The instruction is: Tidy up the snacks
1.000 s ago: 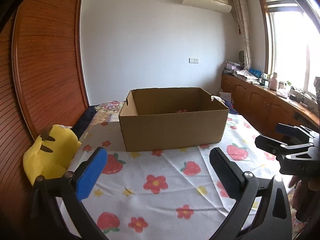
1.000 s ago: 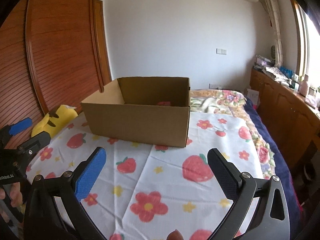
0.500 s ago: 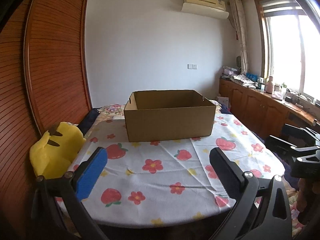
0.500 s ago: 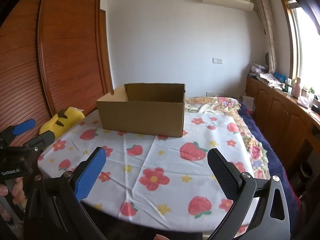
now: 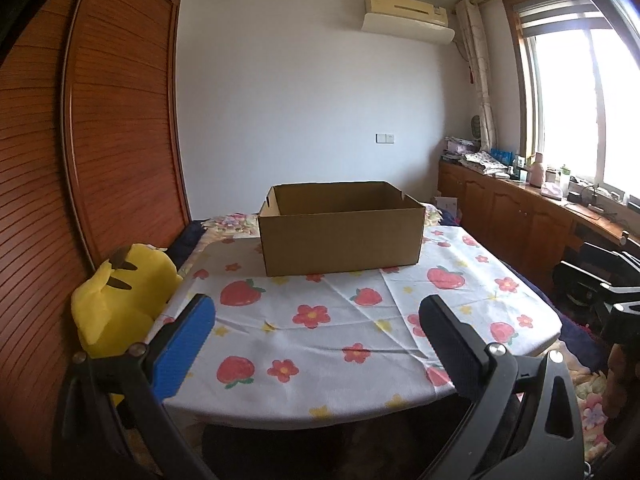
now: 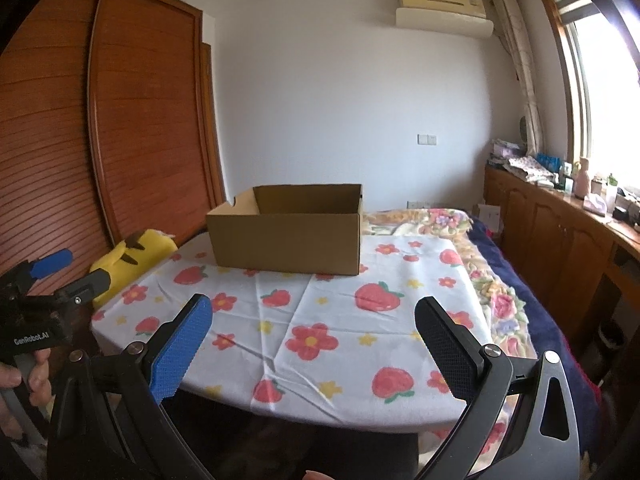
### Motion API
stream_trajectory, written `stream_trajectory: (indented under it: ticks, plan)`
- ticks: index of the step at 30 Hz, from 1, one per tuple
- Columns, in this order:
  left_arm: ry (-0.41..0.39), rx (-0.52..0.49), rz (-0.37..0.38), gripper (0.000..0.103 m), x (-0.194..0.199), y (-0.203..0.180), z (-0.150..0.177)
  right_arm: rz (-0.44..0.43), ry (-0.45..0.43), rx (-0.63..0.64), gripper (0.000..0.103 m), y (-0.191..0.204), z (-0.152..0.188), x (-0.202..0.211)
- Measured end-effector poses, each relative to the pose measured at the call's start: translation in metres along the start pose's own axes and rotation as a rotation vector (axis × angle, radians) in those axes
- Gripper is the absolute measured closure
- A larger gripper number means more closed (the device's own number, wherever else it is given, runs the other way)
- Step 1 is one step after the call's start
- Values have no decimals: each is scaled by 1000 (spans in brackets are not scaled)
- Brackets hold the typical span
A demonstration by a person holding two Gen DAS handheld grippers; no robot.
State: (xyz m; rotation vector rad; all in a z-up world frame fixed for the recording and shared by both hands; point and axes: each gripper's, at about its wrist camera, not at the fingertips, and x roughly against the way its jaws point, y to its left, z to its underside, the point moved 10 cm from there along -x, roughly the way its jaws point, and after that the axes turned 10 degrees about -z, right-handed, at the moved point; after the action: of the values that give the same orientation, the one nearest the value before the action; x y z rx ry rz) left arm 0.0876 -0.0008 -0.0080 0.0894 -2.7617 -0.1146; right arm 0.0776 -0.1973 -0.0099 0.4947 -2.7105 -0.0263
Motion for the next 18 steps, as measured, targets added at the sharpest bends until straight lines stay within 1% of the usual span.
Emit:
stream_trajectory:
  ticks: [3, 18]
  plan:
    - [6, -2, 0, 0, 0, -1, 1, 11, -1, 9, 0, 1, 2, 0]
    - [0, 6, -16, 0, 4, 2, 3, 10, -2, 2, 0, 0, 2, 2]
